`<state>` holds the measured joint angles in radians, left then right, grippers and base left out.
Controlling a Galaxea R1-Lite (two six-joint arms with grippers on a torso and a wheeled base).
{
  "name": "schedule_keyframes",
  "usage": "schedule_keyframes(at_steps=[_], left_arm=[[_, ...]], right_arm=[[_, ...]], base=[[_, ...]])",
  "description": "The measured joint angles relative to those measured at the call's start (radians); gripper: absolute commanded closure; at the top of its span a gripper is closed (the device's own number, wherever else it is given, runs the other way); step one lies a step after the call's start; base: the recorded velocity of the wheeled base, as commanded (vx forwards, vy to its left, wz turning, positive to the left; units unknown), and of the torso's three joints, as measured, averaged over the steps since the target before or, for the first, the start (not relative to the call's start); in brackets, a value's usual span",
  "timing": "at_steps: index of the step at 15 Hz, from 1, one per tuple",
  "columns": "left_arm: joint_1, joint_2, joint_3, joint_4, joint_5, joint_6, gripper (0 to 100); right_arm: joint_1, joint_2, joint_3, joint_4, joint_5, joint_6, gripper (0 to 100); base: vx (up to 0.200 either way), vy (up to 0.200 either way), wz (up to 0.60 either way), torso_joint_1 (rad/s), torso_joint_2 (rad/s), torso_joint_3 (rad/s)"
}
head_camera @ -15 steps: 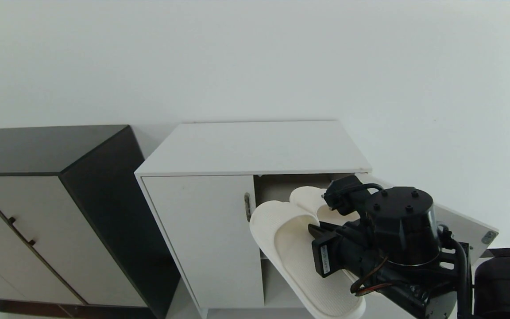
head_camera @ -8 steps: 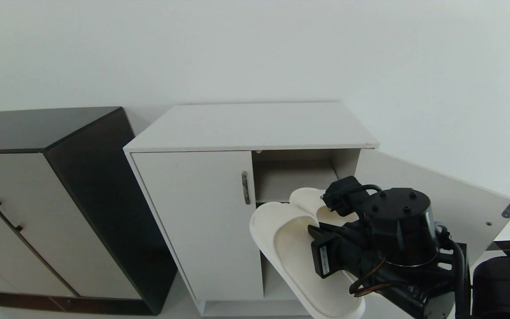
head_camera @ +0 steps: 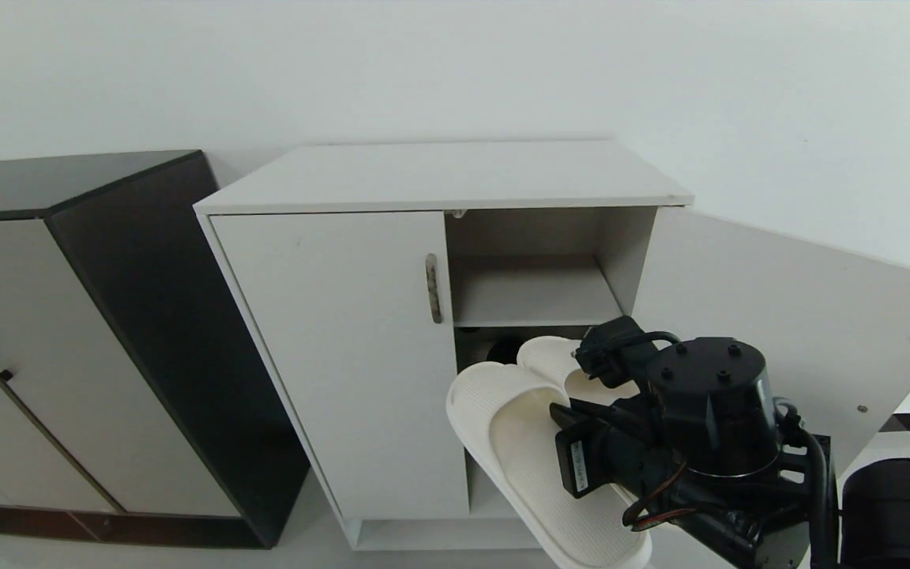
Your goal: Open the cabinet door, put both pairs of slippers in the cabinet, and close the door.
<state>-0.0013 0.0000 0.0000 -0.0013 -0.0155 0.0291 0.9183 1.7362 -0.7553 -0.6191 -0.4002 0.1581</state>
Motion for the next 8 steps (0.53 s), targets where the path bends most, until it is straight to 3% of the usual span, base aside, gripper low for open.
schedule_keyframes(at_steps=[8], left_arm=[[0.000, 0.000, 0.000, 0.000, 0.000, 0.000, 100]], right_arm=[[0.000, 0.002, 0.002, 0.000, -0.001, 0.000, 100]], base=[[0.000, 0.000, 0.00, -0.066, 0.45, 0.377]])
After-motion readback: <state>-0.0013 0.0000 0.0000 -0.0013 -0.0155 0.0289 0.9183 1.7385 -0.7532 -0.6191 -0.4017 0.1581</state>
